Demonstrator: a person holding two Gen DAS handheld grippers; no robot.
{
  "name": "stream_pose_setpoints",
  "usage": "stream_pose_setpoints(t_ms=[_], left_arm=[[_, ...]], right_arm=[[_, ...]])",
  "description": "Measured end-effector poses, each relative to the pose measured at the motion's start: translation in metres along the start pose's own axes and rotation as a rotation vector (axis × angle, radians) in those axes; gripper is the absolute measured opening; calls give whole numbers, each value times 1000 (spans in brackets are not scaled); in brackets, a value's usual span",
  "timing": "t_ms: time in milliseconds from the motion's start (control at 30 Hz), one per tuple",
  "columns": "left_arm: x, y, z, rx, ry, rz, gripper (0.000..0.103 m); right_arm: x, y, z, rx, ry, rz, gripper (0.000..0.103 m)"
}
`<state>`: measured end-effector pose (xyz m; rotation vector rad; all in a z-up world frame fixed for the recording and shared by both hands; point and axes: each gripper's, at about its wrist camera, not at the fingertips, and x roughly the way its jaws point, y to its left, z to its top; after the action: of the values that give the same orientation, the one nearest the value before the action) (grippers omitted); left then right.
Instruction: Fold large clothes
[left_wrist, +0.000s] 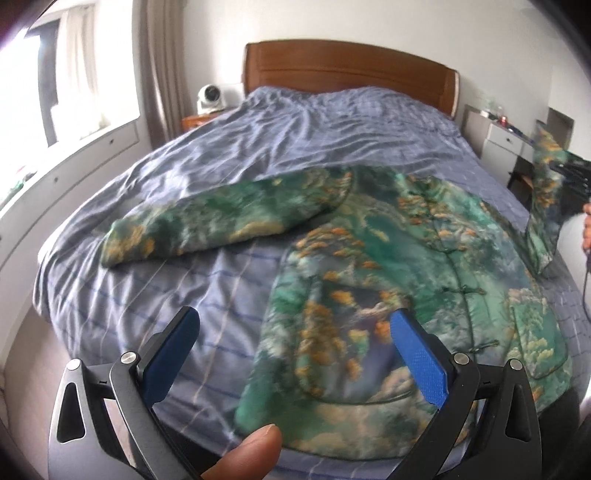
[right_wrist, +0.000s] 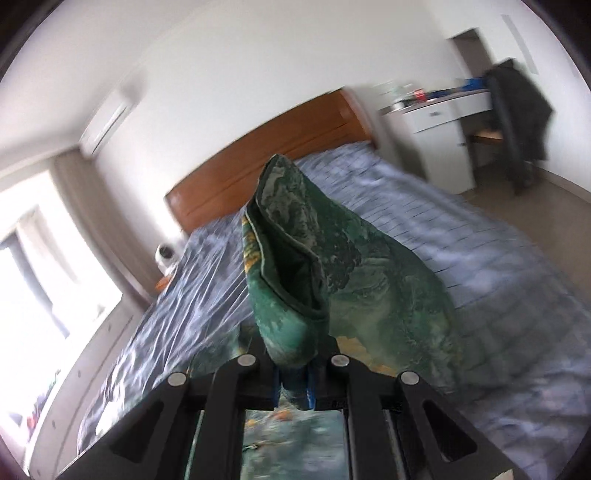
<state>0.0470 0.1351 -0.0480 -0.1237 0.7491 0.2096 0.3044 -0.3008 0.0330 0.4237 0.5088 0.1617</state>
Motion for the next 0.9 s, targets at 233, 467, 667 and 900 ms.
stream_pose_setpoints(t_ms=[233,467,667,900], left_arm=[[9,27,-9,-40,36,54,103],[21,20,-3,13,52,37,103],[46,-16,29,81,84,-115,103],[112,-100,89,128,182,-421,103]], right_arm=[[88,65,-66,-144,199,1,9],[141,69,-136,-259,346,-65,13],[157,62,-166,-252,438,-53,52],[94,59,-170,-283,392,17,57]])
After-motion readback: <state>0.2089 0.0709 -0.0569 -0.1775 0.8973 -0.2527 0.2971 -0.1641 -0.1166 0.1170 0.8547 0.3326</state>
